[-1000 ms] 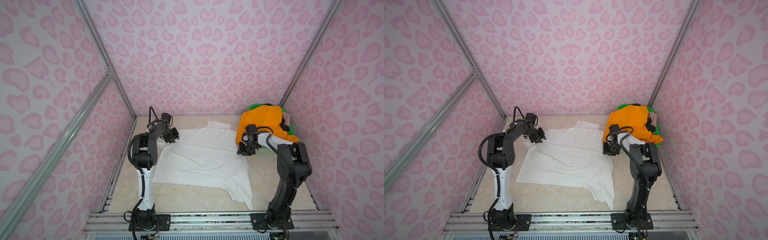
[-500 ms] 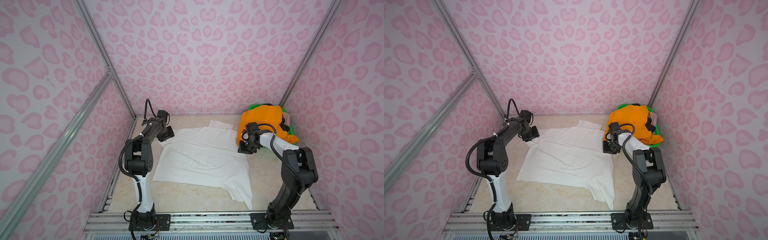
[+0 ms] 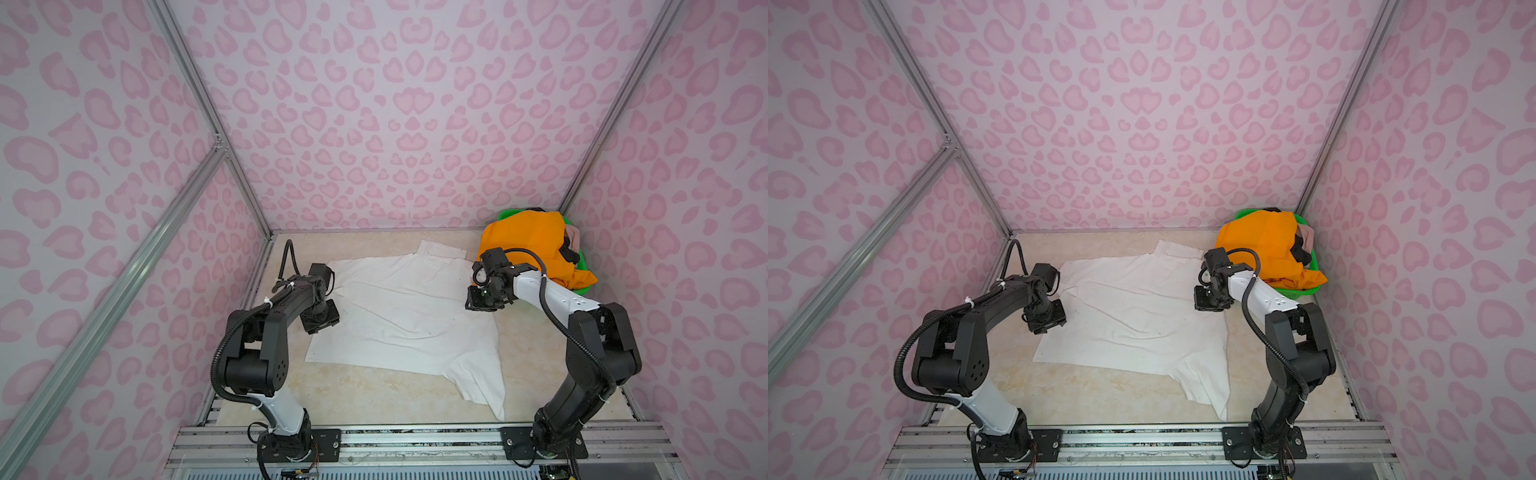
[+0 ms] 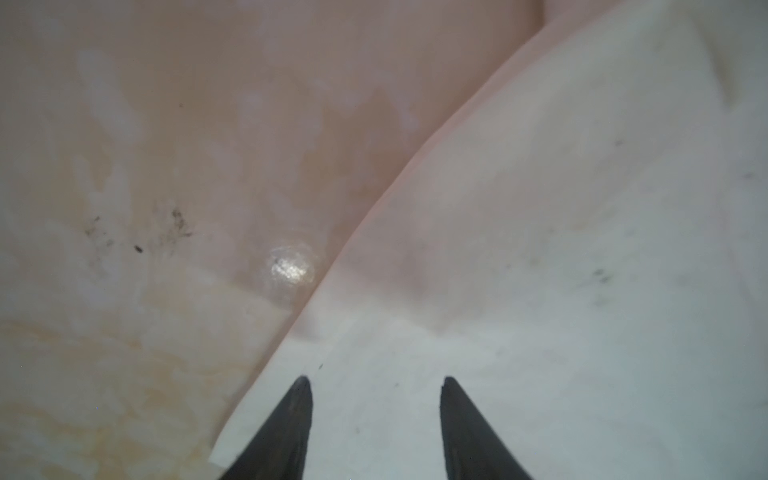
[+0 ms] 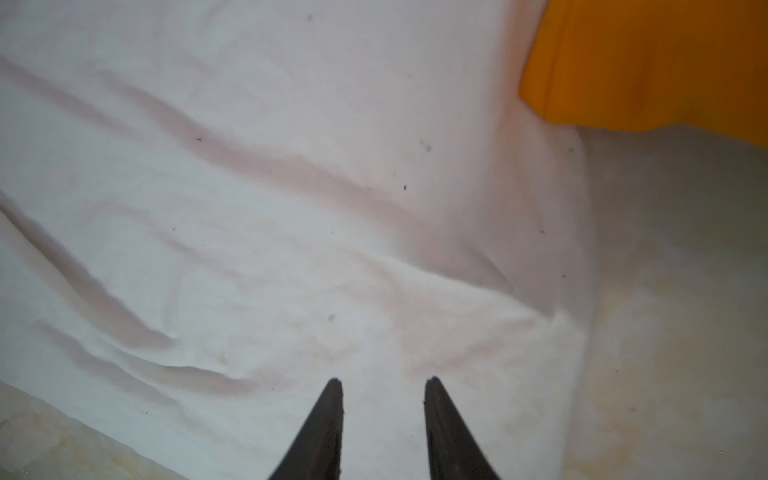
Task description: Fold and stack the mixed laundry pile
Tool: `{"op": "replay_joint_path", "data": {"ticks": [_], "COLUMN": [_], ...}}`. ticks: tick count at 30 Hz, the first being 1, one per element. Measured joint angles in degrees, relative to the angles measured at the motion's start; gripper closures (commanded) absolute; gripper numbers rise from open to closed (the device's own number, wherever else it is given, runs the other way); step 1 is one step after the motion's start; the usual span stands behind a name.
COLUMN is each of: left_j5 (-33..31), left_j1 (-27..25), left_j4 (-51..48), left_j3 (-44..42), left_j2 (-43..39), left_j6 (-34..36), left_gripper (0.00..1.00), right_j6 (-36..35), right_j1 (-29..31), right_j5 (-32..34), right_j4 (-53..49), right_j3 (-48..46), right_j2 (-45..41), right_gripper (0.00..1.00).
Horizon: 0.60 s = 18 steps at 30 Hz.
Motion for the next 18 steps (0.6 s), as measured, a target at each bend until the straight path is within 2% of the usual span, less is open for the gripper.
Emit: {"op": "replay_joint_path", "data": {"ticks": [4,9,12,13,18], "left_j5": [-2.27,-3.26,-3.26,-3.15,-3.21], "left_j1": [0.0,-0.02,-0.04,-0.17,-0.24], "left_j4": [-1.22,-1.64,-0.9,-0.72,0.37], "left_j3": [-1.4,-4.04,-5.16,-5.46,-7.34], "left_j2": [0.0,0.0,-0.31,-0.42,-1.49], "left_j6": [-1.29,-2.49,-3.19,-3.54,-4.72], "left_gripper": [0.47,0.56,0.63,0.69,0.84], "right_j6": [0.02,0.46,0.66,0.66,0.68], "right_j1": [0.35,0.46,0.46,0.46,0.46], "right_j5": [-0.22,-0.57,-0.66,-0.66,-0.68], "right_j4": [0.35,1.64,1.88,1.97,2.58], "right_j3": [0.0,-0.76,-1.18,-1.2,-1.22], "right_j2": [0.39,0.39,0.5,0.59,0.98], "right_gripper": [0.65,0.66,0.66,0.66,0.66]}}
